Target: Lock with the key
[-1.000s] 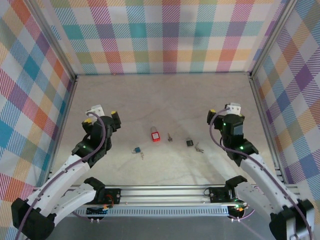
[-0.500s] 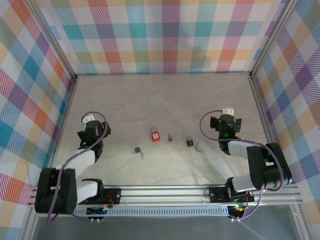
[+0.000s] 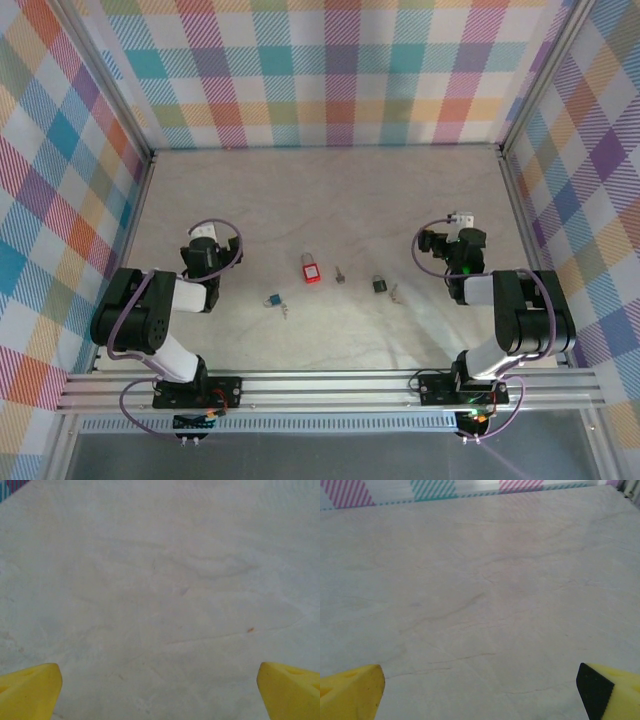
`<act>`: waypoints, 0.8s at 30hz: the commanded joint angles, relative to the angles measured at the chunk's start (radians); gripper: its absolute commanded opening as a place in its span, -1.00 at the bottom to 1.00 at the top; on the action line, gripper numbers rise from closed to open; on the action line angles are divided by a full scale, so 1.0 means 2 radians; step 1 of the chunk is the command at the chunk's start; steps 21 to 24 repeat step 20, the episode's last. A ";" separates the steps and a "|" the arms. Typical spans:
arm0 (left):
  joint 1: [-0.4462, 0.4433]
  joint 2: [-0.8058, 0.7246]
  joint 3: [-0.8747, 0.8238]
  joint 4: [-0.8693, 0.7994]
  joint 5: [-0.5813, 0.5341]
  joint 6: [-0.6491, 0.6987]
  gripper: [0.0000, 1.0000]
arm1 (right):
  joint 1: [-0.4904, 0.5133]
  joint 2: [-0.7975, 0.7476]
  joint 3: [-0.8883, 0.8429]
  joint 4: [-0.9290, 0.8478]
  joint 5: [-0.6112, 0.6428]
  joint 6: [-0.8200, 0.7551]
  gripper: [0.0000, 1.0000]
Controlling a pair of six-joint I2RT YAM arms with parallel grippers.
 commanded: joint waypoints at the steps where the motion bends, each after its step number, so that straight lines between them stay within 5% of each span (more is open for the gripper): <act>1: -0.008 -0.002 0.004 0.040 -0.026 0.017 0.99 | -0.002 0.001 -0.008 0.038 -0.023 0.006 0.98; 24: -0.011 -0.003 0.005 0.039 -0.031 0.018 0.99 | 0.006 -0.001 0.001 0.017 -0.034 -0.007 0.98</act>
